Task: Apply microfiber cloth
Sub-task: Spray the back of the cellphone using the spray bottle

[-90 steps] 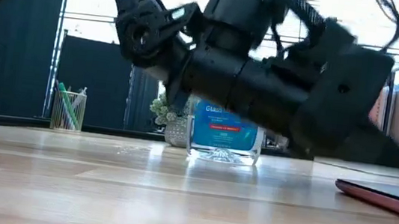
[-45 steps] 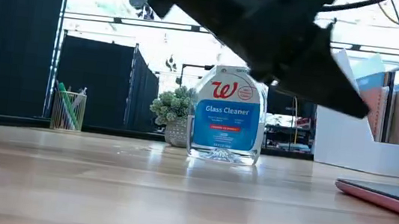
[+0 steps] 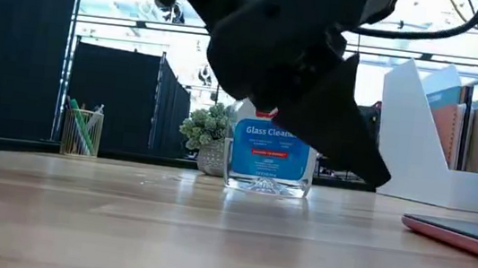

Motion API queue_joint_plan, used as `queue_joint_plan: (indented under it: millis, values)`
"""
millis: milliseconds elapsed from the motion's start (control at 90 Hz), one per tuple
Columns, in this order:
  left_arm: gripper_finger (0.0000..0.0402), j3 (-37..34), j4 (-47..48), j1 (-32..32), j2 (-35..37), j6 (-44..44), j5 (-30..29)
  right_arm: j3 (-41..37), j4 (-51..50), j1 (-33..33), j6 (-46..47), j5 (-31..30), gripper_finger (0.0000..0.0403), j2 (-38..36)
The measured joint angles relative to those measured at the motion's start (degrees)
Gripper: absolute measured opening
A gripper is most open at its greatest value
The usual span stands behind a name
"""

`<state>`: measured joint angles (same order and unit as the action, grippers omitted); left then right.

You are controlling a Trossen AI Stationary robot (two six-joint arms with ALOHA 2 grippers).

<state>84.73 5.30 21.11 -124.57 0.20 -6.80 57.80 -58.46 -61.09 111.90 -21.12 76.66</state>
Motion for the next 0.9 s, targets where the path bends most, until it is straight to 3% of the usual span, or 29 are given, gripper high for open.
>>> queue_joint_plan:
  millis: [211,444,744,900]
  values:
    - [0.0015,0.03,-1.78,0.44,-1.97,-1.47,0.31,0.0,5.88,1.0,-5.85,-9.98,0.0263,0.2]
    - [0.0015,0.13,-6.42,0.8,-3.82,-2.06,1.95,0.0,10.09,3.43,-9.51,-14.92,0.0263,2.58]
    - [0.0015,0.02,-8.45,0.6,-4.78,-2.91,2.07,-0.09,23.26,7.01,-10.46,-8.8,0.0263,16.03]
    - [0.0015,0.0,-11.48,0.52,-6.16,-4.11,2.21,-0.11,27.0,7.09,-4.8,-5.67,0.0263,22.46]
